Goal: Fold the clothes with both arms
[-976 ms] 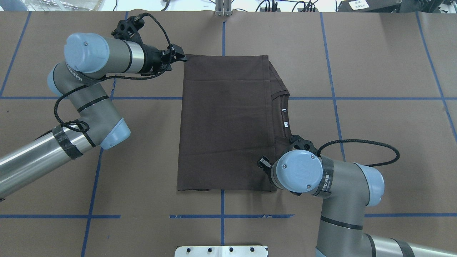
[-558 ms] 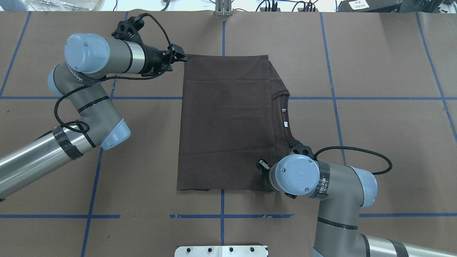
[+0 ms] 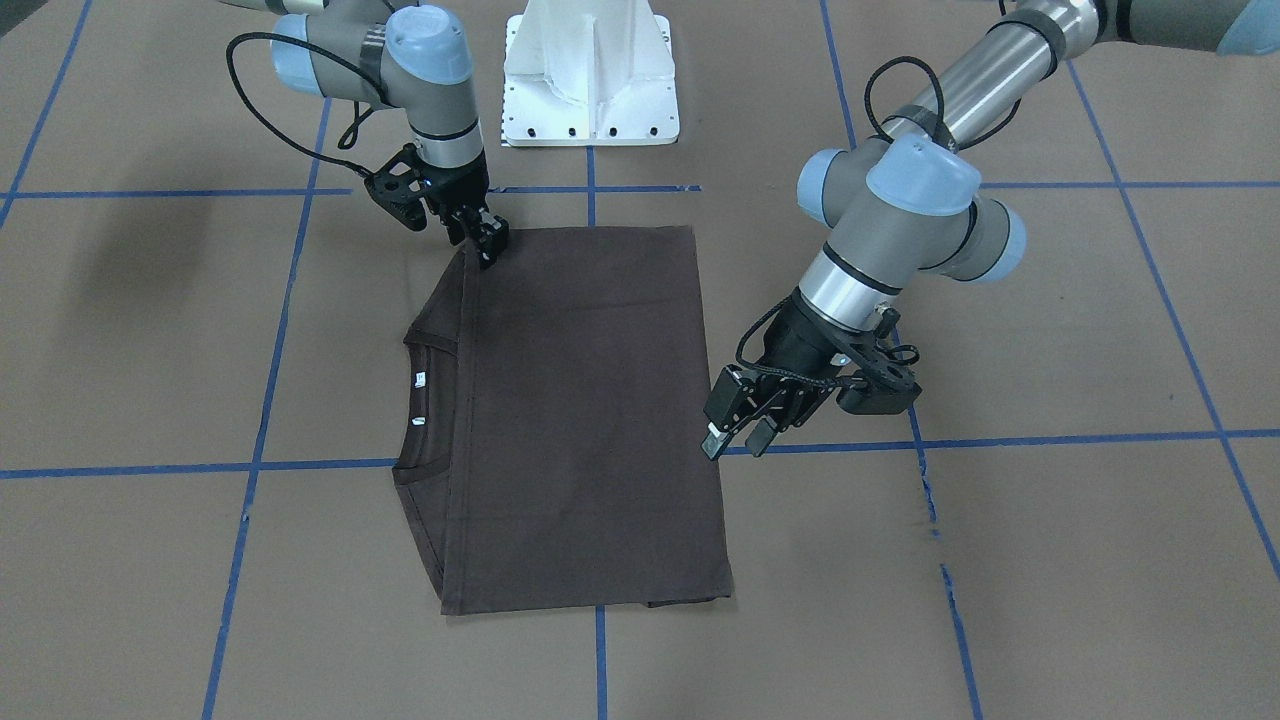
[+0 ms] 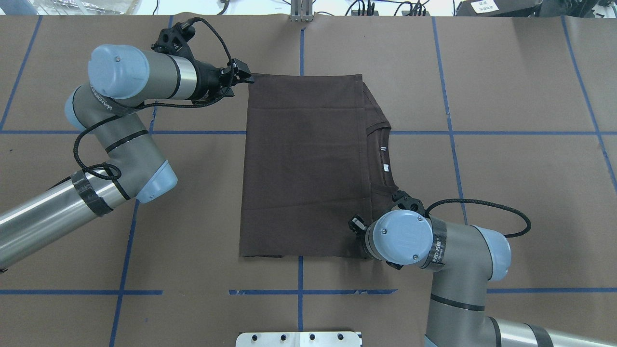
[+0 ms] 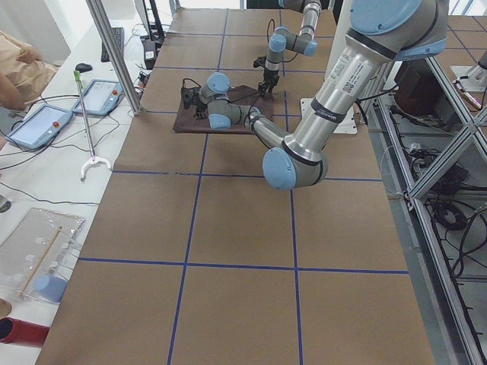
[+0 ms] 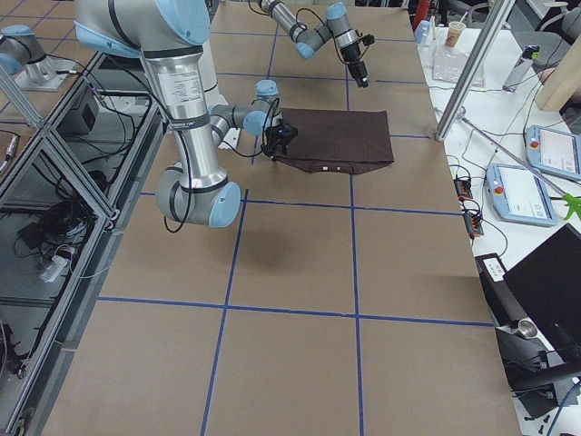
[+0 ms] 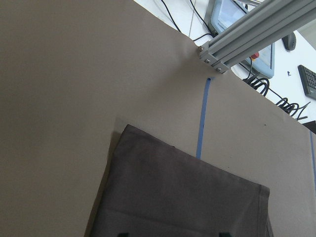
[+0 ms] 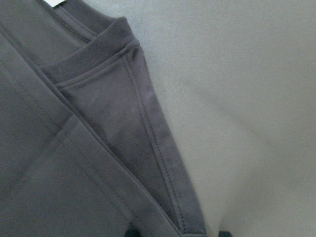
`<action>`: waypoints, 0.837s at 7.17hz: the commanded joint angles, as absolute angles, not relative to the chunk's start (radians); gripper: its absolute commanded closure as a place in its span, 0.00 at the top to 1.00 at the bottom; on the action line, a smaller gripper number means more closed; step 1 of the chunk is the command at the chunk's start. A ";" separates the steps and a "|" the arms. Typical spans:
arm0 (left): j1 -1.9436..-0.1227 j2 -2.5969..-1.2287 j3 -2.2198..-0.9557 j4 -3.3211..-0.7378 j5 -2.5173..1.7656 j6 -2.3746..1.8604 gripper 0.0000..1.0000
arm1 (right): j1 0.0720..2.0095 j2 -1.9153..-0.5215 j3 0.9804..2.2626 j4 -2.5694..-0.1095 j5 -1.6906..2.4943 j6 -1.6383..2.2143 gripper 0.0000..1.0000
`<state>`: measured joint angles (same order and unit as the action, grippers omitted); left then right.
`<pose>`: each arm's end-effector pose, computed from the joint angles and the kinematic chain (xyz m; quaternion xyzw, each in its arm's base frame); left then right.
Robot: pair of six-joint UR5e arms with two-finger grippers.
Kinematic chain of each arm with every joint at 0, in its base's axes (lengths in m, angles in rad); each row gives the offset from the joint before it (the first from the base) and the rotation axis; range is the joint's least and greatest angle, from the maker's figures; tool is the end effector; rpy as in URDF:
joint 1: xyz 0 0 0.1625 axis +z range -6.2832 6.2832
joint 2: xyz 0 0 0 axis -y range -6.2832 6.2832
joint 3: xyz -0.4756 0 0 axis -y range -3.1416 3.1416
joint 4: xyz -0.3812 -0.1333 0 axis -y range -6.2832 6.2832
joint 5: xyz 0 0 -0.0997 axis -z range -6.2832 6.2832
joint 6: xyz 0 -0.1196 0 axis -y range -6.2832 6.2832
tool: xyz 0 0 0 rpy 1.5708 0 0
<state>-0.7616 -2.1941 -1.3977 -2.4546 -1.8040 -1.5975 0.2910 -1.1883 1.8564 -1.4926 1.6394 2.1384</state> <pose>0.4752 -0.5991 0.3132 0.1354 0.6063 -0.2332 0.7481 -0.5685 -0.3009 0.3875 -0.0819 -0.3565 0.3760 0.8514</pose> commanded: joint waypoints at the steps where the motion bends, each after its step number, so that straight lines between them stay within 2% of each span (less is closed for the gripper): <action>1: -0.761 -2.195 -1.399 -2.453 -1.804 -1.601 0.68 | 0.293 -1.189 1.865 -1.494 1.641 2.138 0.54; 6: -0.761 -2.194 -1.397 -2.453 -1.802 -1.600 0.68 | 0.290 -1.189 1.867 -1.523 1.640 2.138 0.54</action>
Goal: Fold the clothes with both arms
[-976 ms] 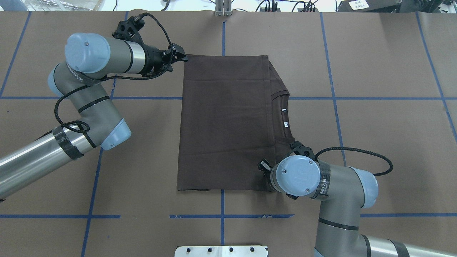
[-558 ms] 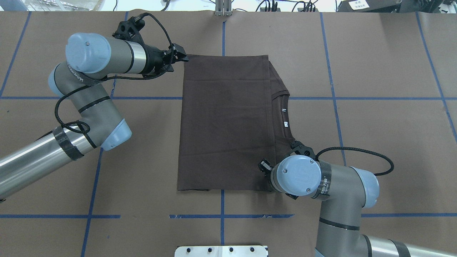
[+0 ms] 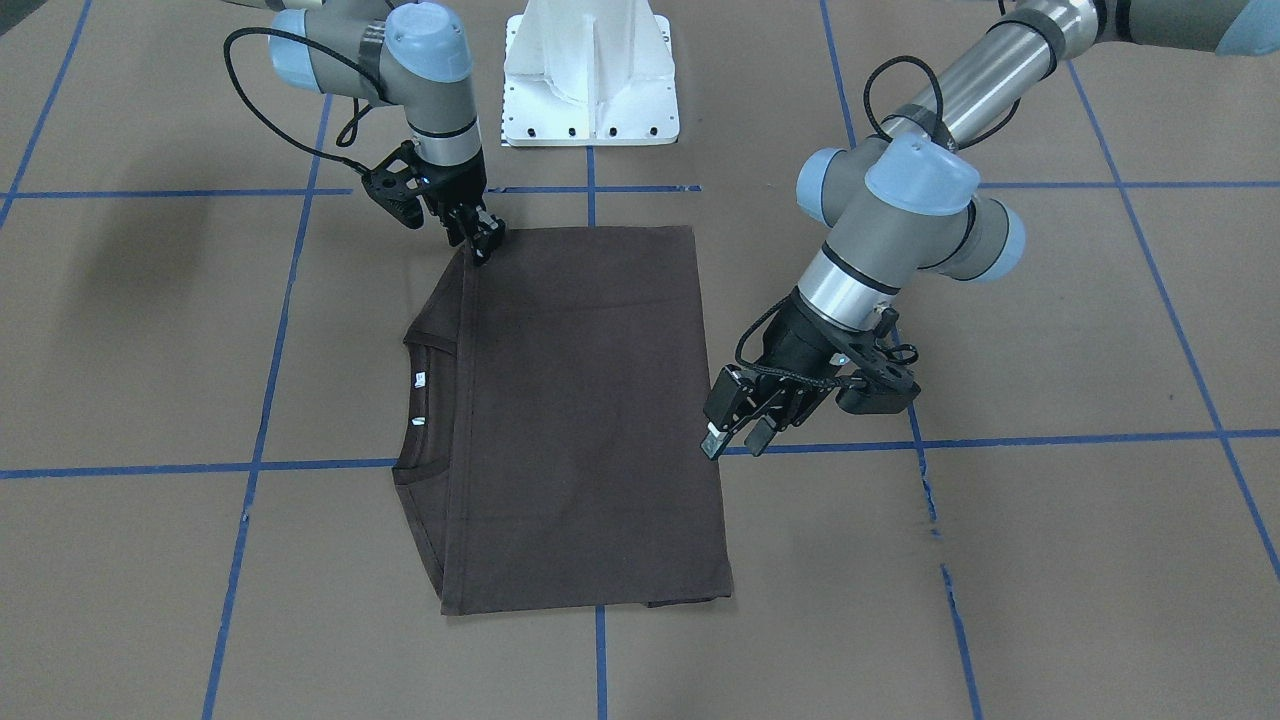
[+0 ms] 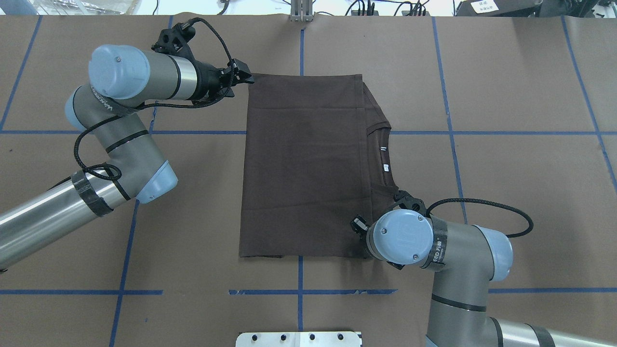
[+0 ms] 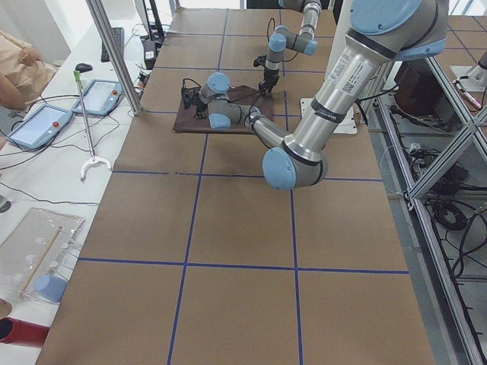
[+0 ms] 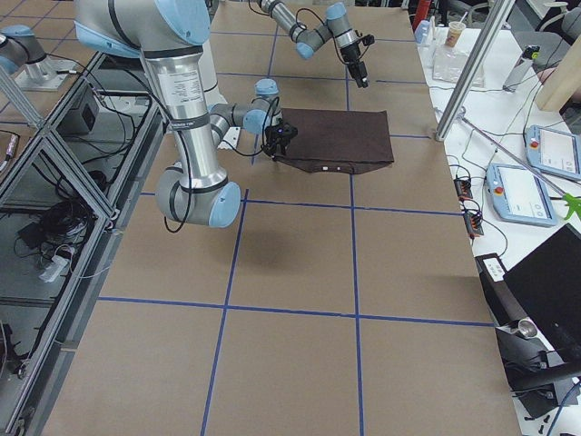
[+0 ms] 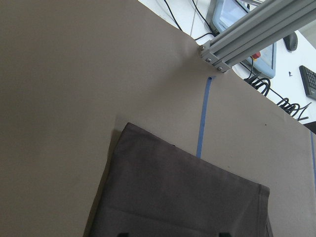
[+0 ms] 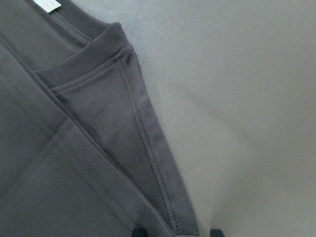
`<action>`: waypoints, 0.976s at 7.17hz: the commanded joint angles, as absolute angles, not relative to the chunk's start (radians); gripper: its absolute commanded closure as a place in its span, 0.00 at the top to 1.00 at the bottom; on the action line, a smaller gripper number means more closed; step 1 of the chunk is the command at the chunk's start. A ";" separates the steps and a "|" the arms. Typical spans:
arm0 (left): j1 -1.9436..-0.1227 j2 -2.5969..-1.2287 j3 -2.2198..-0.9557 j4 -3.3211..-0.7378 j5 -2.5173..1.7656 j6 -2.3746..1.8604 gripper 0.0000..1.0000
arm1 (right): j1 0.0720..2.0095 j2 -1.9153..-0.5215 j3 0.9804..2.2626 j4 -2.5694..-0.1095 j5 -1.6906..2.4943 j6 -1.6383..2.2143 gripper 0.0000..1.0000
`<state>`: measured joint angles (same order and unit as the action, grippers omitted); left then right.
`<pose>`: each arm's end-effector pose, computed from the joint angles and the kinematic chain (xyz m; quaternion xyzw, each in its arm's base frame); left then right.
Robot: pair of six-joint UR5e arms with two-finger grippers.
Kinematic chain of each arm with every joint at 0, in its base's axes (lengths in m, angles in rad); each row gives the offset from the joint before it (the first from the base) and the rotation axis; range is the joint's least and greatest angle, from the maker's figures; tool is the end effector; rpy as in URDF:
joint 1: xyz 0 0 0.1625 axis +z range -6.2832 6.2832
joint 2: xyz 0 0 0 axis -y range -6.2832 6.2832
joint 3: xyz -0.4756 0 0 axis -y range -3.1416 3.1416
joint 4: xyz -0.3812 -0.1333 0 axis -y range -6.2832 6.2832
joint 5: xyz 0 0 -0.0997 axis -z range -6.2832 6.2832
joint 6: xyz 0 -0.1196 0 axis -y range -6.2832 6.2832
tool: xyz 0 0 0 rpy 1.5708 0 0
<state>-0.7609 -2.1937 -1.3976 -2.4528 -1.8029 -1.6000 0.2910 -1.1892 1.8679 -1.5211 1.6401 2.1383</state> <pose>0.4756 -0.5989 0.3138 0.1345 0.6055 -0.2346 0.7485 -0.5654 -0.2998 0.3872 -0.0811 -0.3481 0.3774 0.8543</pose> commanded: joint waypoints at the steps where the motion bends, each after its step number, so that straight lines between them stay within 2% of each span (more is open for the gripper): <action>1: -0.761 -2.194 -1.397 -2.453 -1.802 -1.600 0.68 | 0.288 -1.189 1.867 -1.523 1.638 2.138 0.45; 2: -0.761 -2.194 -1.397 -2.453 -1.804 -1.600 0.68 | 0.288 -1.187 1.868 -1.523 1.641 2.138 0.00; 5: -0.761 -2.194 -1.397 -2.453 -1.802 -1.601 0.68 | 0.287 -1.177 1.876 -1.541 1.646 2.137 0.00; 7: -0.756 -2.180 -1.407 -2.451 -1.802 -1.644 0.68 | 0.291 -1.186 1.942 -1.560 1.649 2.131 0.00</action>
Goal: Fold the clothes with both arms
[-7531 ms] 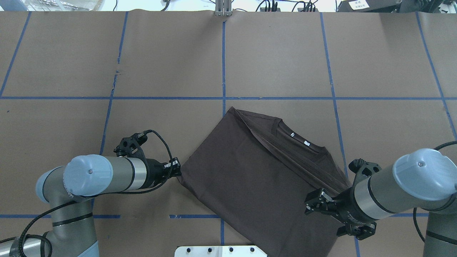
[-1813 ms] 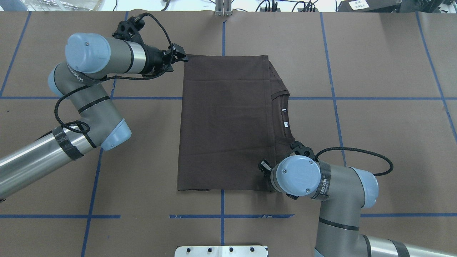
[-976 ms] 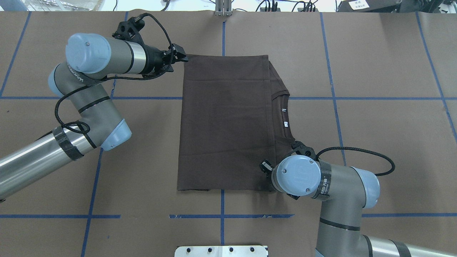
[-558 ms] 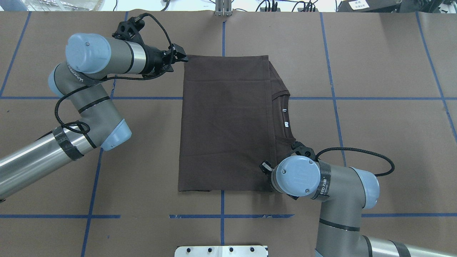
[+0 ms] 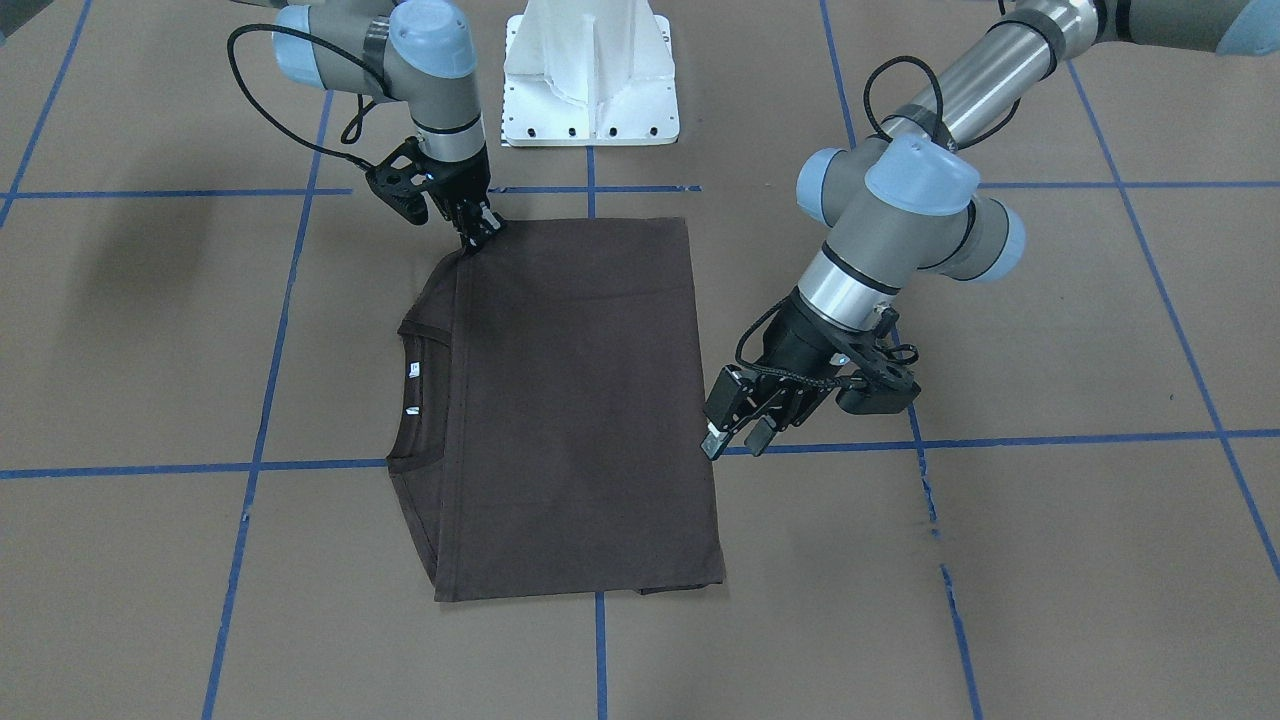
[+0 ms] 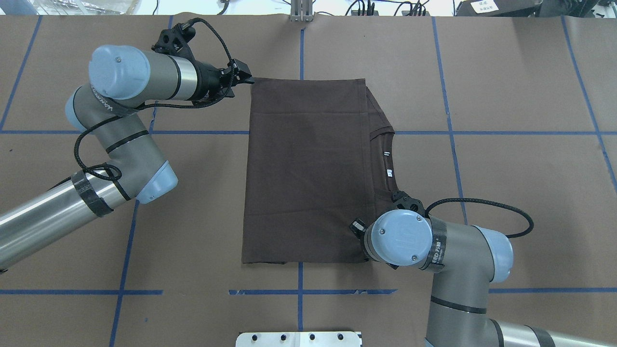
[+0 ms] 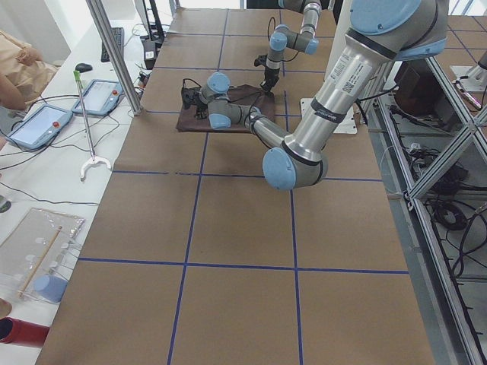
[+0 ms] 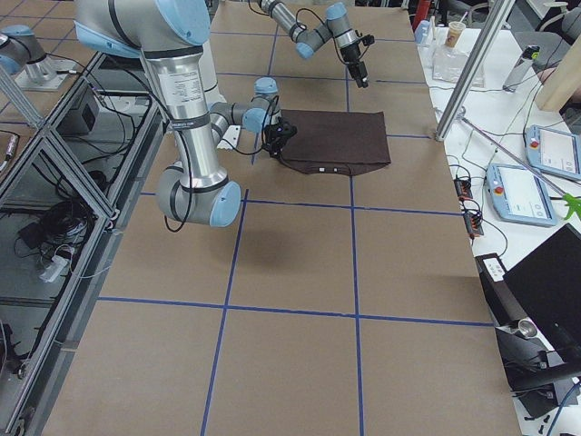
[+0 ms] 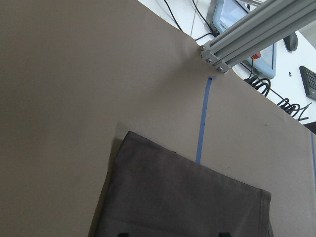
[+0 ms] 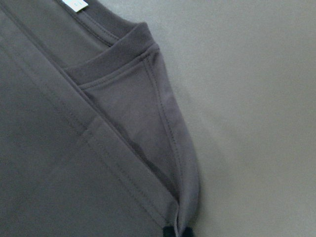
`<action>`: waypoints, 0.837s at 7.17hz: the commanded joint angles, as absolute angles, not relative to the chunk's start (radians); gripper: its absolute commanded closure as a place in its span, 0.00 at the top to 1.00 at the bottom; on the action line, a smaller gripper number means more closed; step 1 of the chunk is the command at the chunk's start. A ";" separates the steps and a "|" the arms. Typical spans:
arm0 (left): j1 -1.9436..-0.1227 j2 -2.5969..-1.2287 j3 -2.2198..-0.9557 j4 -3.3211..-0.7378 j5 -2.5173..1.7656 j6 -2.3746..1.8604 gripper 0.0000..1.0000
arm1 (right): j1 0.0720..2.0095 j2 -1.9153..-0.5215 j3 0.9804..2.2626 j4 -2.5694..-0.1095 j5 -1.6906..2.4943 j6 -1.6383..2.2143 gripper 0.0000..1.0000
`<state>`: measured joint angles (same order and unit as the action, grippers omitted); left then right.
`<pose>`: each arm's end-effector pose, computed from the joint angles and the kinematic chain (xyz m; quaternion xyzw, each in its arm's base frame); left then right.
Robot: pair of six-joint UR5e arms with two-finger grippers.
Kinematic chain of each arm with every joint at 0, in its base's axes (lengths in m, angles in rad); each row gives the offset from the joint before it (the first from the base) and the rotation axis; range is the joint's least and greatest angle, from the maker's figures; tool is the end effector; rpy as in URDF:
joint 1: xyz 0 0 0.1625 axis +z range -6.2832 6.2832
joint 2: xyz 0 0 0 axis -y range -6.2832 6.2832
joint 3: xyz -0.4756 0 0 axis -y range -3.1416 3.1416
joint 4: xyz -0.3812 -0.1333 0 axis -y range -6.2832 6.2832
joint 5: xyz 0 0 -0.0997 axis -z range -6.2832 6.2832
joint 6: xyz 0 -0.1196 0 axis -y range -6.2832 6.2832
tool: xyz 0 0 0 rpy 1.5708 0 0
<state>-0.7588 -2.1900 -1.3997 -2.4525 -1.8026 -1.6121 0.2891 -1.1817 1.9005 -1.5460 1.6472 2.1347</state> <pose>0.4761 -0.5973 0.3156 0.1300 0.6058 -0.2387 0.7478 -0.5602 -0.2962 0.3718 -0.0850 -0.3547 0.3725 0.8533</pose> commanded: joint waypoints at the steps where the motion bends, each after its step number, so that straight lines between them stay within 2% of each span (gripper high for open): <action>1: -0.730 -2.157 -1.464 -2.439 -1.796 -1.717 0.68 | 0.288 -1.186 1.948 -1.581 1.649 2.129 0.00; 2: -0.656 -2.057 -1.606 -2.383 -1.769 -1.756 0.68 | 0.290 -1.183 1.957 -1.583 1.649 2.129 0.00; 4: -0.466 -1.944 -1.901 -2.088 -1.631 -1.816 0.68 | 0.291 -1.183 1.963 -1.582 1.649 2.129 0.00; 6: -0.314 -1.881 -1.951 -2.033 -1.522 -1.903 0.68 | 0.291 -1.184 1.962 -1.582 1.649 2.128 0.00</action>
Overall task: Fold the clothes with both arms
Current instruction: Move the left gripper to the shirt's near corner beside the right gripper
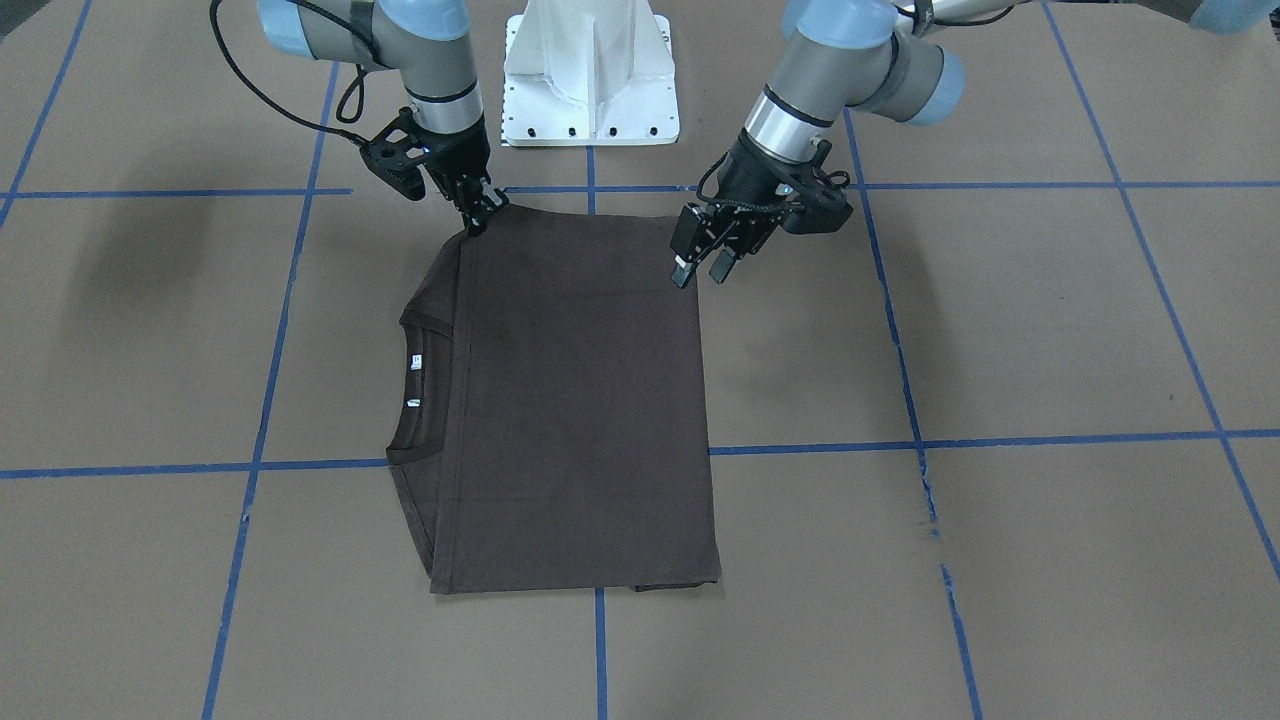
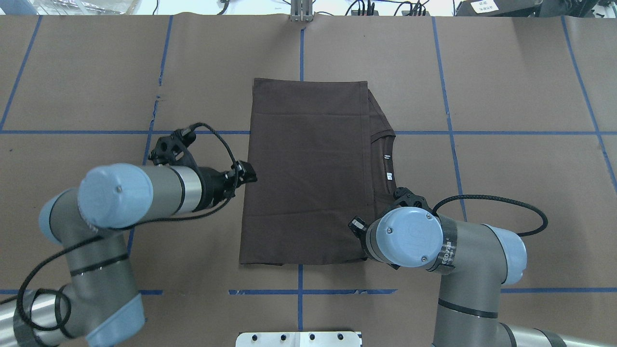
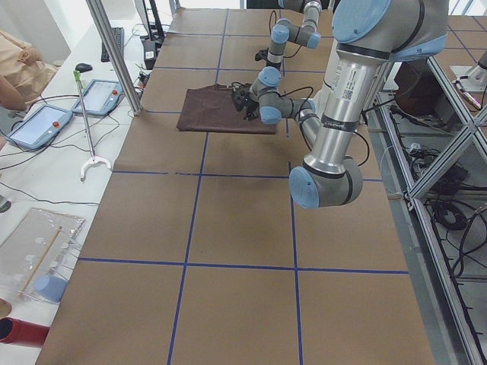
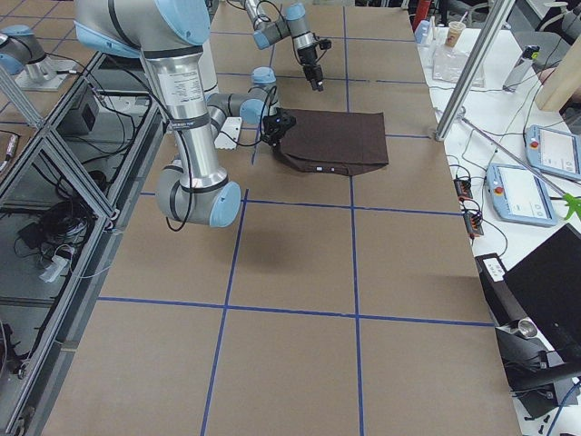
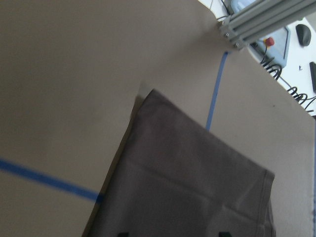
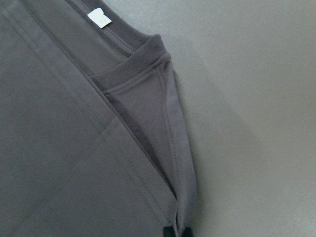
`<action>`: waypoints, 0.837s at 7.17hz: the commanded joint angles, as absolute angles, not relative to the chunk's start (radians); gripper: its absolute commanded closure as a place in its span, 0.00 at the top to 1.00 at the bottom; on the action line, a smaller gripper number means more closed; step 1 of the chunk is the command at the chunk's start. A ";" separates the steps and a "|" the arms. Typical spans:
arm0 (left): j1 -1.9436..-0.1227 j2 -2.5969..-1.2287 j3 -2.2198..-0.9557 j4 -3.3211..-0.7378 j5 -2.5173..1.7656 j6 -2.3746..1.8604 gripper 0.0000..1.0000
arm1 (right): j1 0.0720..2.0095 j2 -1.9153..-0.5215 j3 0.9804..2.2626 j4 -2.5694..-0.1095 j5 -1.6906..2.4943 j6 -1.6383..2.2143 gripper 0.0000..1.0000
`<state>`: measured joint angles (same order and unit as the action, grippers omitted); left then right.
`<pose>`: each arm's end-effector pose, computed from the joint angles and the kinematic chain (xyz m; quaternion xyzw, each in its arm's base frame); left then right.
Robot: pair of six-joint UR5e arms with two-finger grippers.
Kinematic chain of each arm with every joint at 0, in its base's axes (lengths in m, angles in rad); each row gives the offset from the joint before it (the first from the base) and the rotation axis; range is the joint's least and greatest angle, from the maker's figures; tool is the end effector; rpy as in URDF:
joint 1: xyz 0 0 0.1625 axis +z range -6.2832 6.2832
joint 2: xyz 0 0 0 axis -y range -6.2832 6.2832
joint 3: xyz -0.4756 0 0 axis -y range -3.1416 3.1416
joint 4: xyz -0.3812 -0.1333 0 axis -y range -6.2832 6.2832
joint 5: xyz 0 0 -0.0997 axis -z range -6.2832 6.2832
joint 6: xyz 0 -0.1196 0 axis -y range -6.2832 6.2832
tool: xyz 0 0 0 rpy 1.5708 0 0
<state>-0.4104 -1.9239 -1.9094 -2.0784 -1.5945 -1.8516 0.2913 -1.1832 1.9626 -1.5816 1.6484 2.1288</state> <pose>0.5033 -0.3613 0.3161 0.0268 0.5638 -0.2733 0.7789 -0.5444 -0.2927 0.3513 -0.0855 -0.3665 0.3684 0.8501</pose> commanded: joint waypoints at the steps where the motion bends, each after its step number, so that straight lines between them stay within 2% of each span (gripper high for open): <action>1: -0.266 -1.873 -1.938 -2.028 -1.475 -1.911 0.68 | 0.291 -1.184 1.962 -1.582 1.649 2.128 0.00; 6: -0.201 -1.882 -1.875 -2.022 -1.474 -1.922 0.67 | 0.291 -1.183 1.968 -1.582 1.649 2.128 0.00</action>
